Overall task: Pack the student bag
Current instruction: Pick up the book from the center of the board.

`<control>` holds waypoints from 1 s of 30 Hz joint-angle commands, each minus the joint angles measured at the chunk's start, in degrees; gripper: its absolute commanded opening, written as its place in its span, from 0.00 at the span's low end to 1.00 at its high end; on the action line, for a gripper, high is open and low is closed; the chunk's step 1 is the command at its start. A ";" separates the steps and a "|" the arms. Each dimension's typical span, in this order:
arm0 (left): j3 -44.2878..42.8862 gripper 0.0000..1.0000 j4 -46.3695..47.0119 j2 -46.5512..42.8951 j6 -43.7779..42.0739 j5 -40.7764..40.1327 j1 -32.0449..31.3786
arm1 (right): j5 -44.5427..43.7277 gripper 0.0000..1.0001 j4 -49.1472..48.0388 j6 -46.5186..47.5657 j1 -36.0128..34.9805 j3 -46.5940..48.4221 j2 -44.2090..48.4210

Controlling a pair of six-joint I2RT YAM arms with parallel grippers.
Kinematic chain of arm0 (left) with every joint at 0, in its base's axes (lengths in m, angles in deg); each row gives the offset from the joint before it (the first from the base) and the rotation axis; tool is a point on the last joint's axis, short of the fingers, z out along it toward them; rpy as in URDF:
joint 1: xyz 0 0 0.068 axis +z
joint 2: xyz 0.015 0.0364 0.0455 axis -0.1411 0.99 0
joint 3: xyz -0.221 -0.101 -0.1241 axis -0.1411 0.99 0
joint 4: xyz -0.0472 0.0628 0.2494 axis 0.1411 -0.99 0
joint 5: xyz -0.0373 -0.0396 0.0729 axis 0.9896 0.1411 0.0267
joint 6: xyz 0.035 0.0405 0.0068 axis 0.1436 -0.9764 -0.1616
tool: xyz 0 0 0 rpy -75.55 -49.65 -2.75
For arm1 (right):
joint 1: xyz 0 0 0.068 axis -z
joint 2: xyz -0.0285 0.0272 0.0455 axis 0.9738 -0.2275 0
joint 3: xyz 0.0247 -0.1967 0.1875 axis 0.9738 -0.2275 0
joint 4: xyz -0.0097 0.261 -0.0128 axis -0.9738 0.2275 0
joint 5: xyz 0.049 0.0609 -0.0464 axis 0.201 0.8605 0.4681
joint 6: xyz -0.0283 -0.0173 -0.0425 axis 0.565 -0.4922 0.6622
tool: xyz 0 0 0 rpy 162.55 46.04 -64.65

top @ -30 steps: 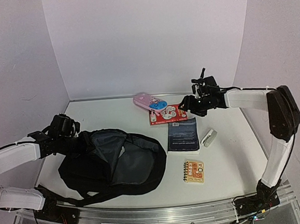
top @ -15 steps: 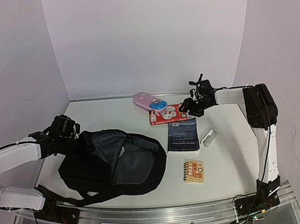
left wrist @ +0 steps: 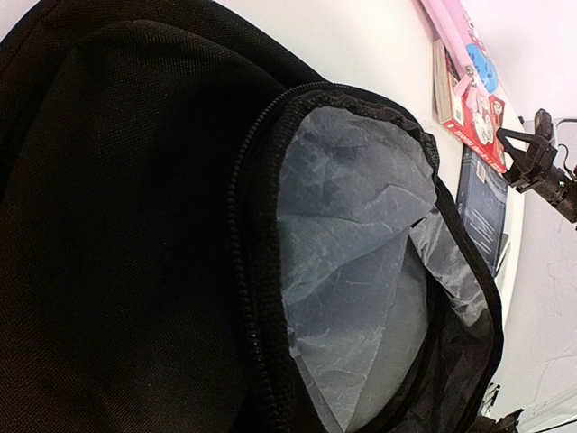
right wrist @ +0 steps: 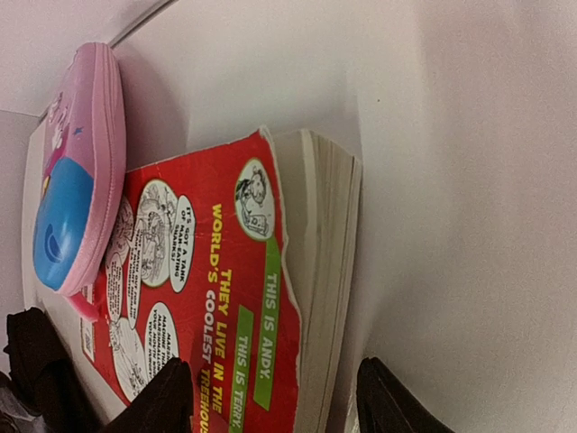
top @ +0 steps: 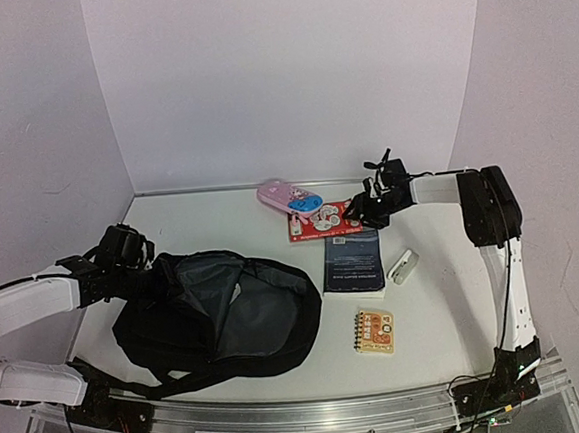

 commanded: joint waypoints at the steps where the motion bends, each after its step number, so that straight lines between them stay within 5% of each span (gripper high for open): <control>1: -0.23 0.00 -0.20 0.81 0.63 -1.85 0.39 | 4.23 0.57 0.88 -0.62 -0.13 2.88 -2.23; 6: -0.77 0.00 -1.38 1.37 0.50 -2.23 0.35 | 6.35 0.49 0.82 -4.78 0.05 3.93 -4.26; 19: -0.45 0.00 -1.52 1.02 0.78 -1.70 0.36 | 6.46 0.01 -0.22 -10.80 2.56 0.13 0.40; 30: 0.50 0.00 -0.16 -2.03 1.56 -0.24 0.33 | -3.44 0.00 -0.98 -8.68 3.84 -14.47 19.71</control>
